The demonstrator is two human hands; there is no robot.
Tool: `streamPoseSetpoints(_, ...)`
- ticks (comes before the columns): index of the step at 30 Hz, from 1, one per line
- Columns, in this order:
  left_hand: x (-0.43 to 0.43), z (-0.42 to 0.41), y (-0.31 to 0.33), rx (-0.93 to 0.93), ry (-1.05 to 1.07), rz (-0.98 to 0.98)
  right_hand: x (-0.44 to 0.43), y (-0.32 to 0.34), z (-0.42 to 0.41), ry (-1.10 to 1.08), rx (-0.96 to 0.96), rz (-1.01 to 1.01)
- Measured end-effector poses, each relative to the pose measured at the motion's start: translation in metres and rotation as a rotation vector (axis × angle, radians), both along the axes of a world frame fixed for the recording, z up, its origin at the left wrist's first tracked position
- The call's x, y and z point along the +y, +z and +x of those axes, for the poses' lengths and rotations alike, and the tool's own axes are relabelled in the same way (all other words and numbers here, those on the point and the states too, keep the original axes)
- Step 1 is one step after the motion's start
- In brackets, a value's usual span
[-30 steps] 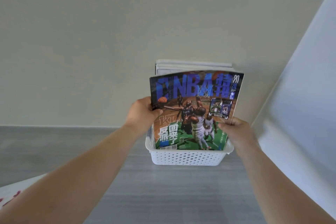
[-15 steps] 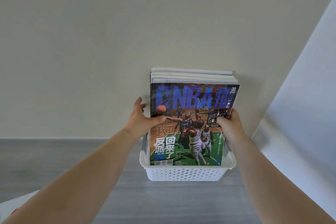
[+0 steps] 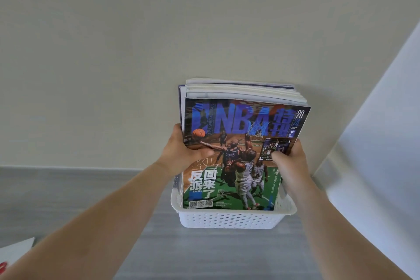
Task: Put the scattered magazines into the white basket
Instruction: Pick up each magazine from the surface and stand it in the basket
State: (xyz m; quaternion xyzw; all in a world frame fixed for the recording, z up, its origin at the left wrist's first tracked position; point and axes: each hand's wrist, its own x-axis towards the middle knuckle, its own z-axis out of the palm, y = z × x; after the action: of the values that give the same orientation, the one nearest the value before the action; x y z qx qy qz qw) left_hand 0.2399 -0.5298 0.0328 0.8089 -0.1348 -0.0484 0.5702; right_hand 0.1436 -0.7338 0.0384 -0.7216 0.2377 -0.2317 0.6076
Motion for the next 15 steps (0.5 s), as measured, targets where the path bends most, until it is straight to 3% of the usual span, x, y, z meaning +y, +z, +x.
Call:
streamPoseSetpoints(5,0.000,0.000,0.001,-0.074,0.027,0.114,0.004,0.002,0.009,-0.025,-0.020,-0.005)
streamPoseSetpoints(11,0.014,0.000,0.011,-0.021,-0.126,0.474,0.013,0.001,0.007,-0.059,0.028,-0.004)
streamPoseSetpoints(15,0.049,-0.027,0.009,0.060,-0.056,0.416,0.033,0.006,-0.012,-0.170,0.075,-0.065)
